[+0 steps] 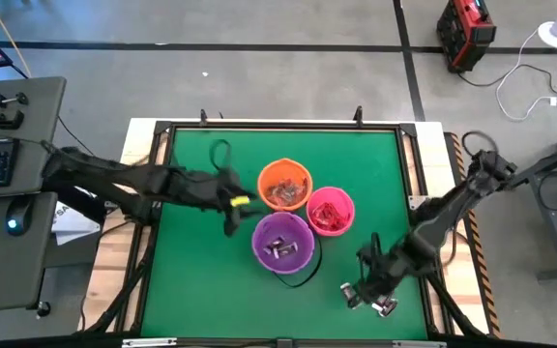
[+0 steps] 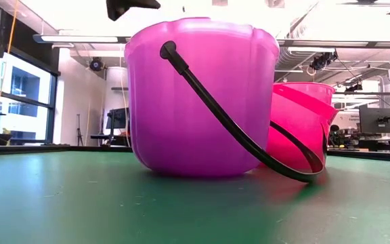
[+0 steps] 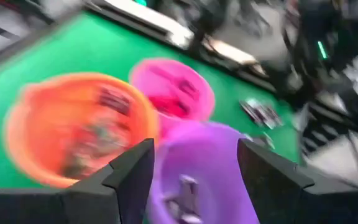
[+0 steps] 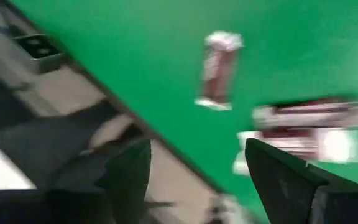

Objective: Sort candy by brand, put in halloween buckets
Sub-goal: Put the brown chocolate bar into the purple bucket

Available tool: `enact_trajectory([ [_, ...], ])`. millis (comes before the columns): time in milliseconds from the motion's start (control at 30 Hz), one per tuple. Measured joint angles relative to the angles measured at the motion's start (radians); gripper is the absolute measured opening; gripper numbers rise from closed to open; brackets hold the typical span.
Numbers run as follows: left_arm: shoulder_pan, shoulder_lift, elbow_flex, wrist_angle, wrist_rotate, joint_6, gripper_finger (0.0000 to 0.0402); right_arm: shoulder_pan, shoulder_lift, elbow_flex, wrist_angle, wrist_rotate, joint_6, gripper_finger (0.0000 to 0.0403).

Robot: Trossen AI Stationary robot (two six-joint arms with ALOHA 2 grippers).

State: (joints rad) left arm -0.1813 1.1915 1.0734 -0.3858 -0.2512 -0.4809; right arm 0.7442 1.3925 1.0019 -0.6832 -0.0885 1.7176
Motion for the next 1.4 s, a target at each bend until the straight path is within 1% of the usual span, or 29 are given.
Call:
enact_trajectory([
  [100,0.026,-0.062,-0.031,0.003,-0.070,0.013,0.0220,0.020,0.054,-0.104,0.269,0.048,0.111,0.0255],
  [167,0.042,-0.086,-0.044,0.003,-0.087,0.023,0.0220,0.020,0.108,-0.127,0.339,0.052,0.138,0.0255],
  [267,0.070,-0.106,-0.060,0.003,-0.094,0.062,0.0220,0.008,0.192,-0.113,0.319,0.024,0.120,0.0255],
  [367,0.101,-0.104,-0.064,0.000,-0.100,0.065,0.0220,-0.008,0.267,-0.082,0.269,0.013,0.120,0.0255],
  [467,0.118,-0.099,-0.065,-0.004,-0.078,0.065,0.0220,-0.021,0.334,-0.053,0.255,-0.007,0.114,0.0254],
  [533,0.123,-0.099,-0.065,-0.010,-0.060,0.065,0.0220,-0.024,0.362,-0.022,0.231,-0.019,0.106,0.0244],
  [567,0.123,-0.098,-0.065,-0.016,-0.060,0.065,0.0220,-0.025,0.373,-0.005,0.205,-0.021,0.101,0.0233],
  [633,0.123,-0.098,-0.065,-0.013,-0.062,0.066,0.0220,-0.025,0.390,0.033,0.128,-0.021,0.082,0.0196],
  [667,0.123,-0.099,-0.065,-0.012,-0.069,0.066,0.0220,-0.025,0.393,0.052,0.081,-0.018,0.069,0.0170],
  [800,0.142,-0.120,-0.065,-0.009,-0.093,0.104,0.0220,-0.025,0.386,0.128,-0.102,-0.012,0.001,0.0037],
  [833,0.151,-0.130,-0.065,0.001,-0.094,0.122,0.0220,-0.025,0.377,0.146,-0.141,-0.004,-0.024,0.0019],
  [867,0.160,-0.145,-0.065,0.006,-0.094,0.139,0.0220,-0.025,0.364,0.165,-0.180,0.010,-0.040,0.0015],
  [967,0.192,-0.195,-0.065,0.022,-0.096,0.176,0.0220,-0.027,0.318,0.231,-0.290,0.063,-0.076,0.0022],
  [1033,0.215,-0.229,-0.065,0.018,-0.107,0.177,0.0220,-0.032,0.283,0.278,-0.358,0.133,-0.111,0.0010],
  [1100,0.235,-0.259,-0.065,0.018,-0.124,0.174,0.0220,-0.039,0.246,0.321,-0.373,0.250,-0.176,0.0004],
  [1167,0.251,-0.281,-0.065,0.019,-0.148,0.169,0.0220,-0.050,0.209,0.357,-0.345,0.392,-0.294,0.0006],
  [1233,0.263,-0.292,-0.065,0.019,-0.162,0.166,0.0220,-0.068,0.185,0.375,-0.271,0.507,-0.474,0.0003],
  [1267,0.269,-0.294,-0.065,0.019,-0.161,0.159,0.0220,-0.080,0.181,0.378,-0.229,0.546,-0.575,0.0002],
  [1333,0.275,-0.294,-0.065,0.019,-0.161,0.141,0.0220,-0.116,0.181,0.379,-0.150,0.577,-0.758,0.0002],
  [1400,0.275,-0.290,-0.065,0.018,-0.161,0.124,0.0220,-0.168,0.191,0.367,-0.058,0.559,-0.881,0.0004],
])
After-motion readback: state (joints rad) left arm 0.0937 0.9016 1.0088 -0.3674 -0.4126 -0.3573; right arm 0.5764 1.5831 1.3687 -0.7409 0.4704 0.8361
